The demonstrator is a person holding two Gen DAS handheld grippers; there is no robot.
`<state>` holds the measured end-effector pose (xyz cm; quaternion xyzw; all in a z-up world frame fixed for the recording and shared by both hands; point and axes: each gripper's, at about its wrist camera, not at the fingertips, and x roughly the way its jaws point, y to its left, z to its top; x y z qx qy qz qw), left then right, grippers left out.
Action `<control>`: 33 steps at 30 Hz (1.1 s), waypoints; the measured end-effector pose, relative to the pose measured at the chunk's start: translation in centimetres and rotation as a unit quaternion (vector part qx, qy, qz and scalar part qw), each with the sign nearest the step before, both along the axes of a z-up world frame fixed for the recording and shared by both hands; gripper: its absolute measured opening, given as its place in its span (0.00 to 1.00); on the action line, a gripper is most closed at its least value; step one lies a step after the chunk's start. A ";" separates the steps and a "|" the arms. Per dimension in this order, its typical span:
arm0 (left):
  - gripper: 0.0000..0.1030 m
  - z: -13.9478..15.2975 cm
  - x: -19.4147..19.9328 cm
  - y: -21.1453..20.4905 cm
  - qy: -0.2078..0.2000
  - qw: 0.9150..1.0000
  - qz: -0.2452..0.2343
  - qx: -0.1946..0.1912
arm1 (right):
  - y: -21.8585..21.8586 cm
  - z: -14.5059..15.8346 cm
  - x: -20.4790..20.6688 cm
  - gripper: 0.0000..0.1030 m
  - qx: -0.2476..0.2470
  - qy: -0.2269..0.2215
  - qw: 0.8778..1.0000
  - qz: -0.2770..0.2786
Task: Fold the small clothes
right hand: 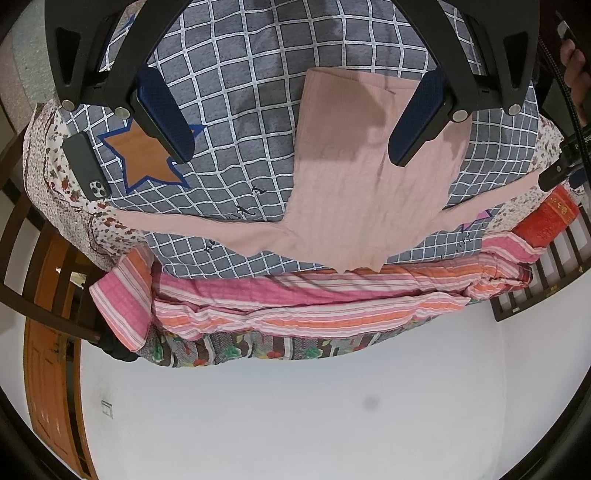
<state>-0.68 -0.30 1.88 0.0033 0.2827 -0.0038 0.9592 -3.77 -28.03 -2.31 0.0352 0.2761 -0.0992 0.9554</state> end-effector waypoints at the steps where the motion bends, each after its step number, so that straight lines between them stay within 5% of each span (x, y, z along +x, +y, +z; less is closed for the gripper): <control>1: 1.00 0.0 0.0 0.0 -0.001 1.000 0.002 0.001 | 0.1 0.1 0.0 1.00 0.000 -0.001 1.000 0.001; 33: 1.00 -2.1 5.2 2.6 0.030 0.999 0.022 -0.029 | -1.0 0.0 3.3 1.00 0.002 0.005 1.000 0.007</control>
